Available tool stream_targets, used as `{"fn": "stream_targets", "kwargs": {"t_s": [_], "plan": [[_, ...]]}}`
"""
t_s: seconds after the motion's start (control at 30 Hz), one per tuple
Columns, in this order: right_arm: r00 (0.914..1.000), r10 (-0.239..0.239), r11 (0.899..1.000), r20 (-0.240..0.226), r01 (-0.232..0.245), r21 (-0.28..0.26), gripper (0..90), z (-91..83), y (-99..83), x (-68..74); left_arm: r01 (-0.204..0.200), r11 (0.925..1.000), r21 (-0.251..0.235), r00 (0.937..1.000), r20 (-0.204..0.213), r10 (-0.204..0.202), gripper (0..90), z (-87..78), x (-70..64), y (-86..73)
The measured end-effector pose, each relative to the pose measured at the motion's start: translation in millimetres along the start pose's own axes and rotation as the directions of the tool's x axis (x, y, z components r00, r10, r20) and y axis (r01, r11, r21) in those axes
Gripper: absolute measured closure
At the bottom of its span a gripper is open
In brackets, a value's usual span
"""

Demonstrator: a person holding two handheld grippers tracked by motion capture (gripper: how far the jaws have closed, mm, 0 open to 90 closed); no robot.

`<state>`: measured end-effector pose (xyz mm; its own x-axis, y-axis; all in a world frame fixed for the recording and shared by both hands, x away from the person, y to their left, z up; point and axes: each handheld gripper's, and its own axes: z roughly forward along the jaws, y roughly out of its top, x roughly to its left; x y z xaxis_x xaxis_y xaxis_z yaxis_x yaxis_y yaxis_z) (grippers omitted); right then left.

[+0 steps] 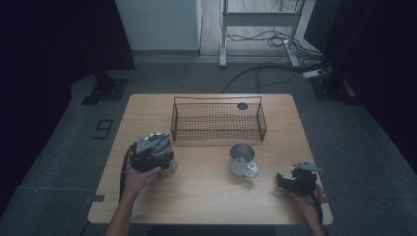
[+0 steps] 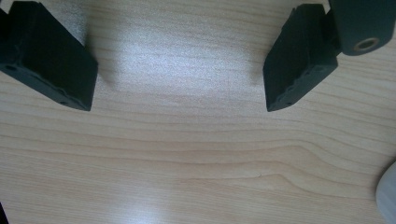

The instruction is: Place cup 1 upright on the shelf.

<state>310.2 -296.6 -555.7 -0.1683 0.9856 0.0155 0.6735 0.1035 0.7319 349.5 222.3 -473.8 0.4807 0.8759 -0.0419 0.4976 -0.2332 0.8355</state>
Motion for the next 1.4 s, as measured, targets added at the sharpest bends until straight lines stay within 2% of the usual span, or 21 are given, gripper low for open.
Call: {"fn": "stream_targets", "kwargs": {"t_s": [0.17, 0.37, 0.53, 0.87, 1.0, 1.1, 1.4], "plan": [[1.0000, -0.001, 1.000, -0.001, 0.001, 0.000, 10.0, 0.1, 0.1, -0.1, 0.037, 0.9993, -0.009, 0.9993, -0.005, -0.037, 3.5, 0.5, 2.7, 1.2], [1.0000, 0.000, 1.000, 0.000, 0.000, 0.000, 10.0, 0.1, 0.1, -0.1, 0.028, 0.9996, -0.004, 0.9995, -0.016, -0.029, 3.8, 0.5, 1.1, 2.2], [1.0000, 0.003, 1.000, 0.004, -0.003, 0.000, 10.0, 0.4, 0.4, 0.0, 0.059, 0.9981, -0.020, 0.9978, -0.028, -0.059, 3.8, -1.8, 0.6, 6.0], [1.0000, 0.007, 1.000, 0.006, -0.007, 0.000, 10.1, 0.6, 0.6, 0.0, 0.054, 0.9972, -0.052, 0.9974, -0.045, -0.056, 3.9, -14.7, -0.8, 17.2], [1.0000, 0.008, 1.000, 0.006, -0.008, -0.002, 10.3, 0.5, 0.5, -0.2, 0.040, 0.9977, -0.056, 0.9977, -0.053, -0.043, 3.9, -17.3, -1.5, 20.1], [0.9999, 0.008, 1.000, 0.006, -0.008, -0.002, 10.3, 0.5, 0.5, -0.2, 0.046, 0.9971, -0.061, 0.9973, -0.055, -0.050, 3.9, -17.0, -2.3, 22.2], [0.9999, 0.011, 1.000, 0.007, -0.011, -0.005, 10.9, 0.5, 0.4, -0.3, 0.054, 0.9983, -0.021, 0.9965, -0.062, -0.055, 3.9, -14.4, -10.1, 35.3]]}}
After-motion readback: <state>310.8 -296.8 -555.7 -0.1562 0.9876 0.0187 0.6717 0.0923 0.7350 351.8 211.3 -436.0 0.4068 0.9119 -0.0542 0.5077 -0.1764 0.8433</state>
